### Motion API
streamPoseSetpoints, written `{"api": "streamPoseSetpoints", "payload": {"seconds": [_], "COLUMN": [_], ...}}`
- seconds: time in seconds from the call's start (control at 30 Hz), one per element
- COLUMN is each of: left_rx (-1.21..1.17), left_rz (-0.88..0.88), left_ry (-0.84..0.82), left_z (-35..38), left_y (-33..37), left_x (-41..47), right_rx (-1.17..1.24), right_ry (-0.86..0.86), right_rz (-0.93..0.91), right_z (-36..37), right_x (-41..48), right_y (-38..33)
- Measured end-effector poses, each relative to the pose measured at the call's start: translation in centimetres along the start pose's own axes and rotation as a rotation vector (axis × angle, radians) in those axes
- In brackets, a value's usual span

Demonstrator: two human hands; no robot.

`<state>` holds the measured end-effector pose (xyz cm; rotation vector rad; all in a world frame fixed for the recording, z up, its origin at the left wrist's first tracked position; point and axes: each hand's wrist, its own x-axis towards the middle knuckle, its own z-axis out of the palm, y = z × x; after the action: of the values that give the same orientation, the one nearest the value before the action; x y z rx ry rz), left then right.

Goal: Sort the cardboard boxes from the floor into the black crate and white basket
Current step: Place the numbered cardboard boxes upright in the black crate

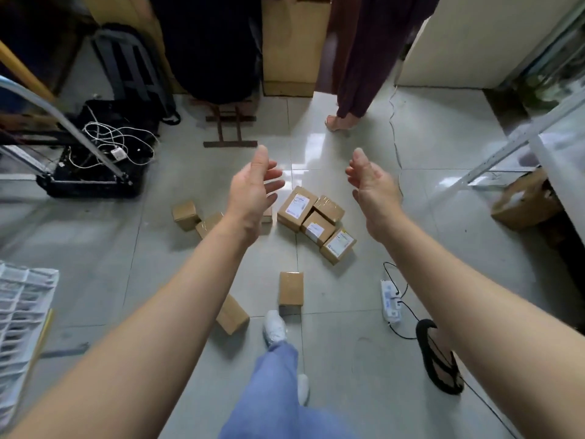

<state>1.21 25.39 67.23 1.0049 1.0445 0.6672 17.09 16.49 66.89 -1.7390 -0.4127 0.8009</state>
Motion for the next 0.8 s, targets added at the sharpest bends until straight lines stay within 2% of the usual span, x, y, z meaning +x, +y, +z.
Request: {"api": "streamPoseSetpoints", "payload": {"seconds": [0.27, 0.5, 0.7, 0.8], "left_rx": [-0.027, -0.058, -0.136, -0.192], "left_rz": [-0.062, -0.145, -0.179, -0.283], "left_ry": [0.109, 0.225, 0.406, 0.484], "left_z": [2.9, 4.1, 6.4, 7.7], "left_y": [-1.1, -4.4, -11.8, -17.9], "left_x": [10.3, 18.4, 26.5, 30.9], "right_rx": [-0.161, -0.306, -0.468, -0.554], "right_ry": [-0.078, -0.268, -0.471, -0.547], "right_rz": [0.030, 0.079, 0.054, 0.048], "right_z": [1.8, 5.0, 7.9, 8.8], "right_x": [12.4, 22.3, 33.4, 39.1], "right_y": [0.0, 2.6, 8.8, 14.1]}}
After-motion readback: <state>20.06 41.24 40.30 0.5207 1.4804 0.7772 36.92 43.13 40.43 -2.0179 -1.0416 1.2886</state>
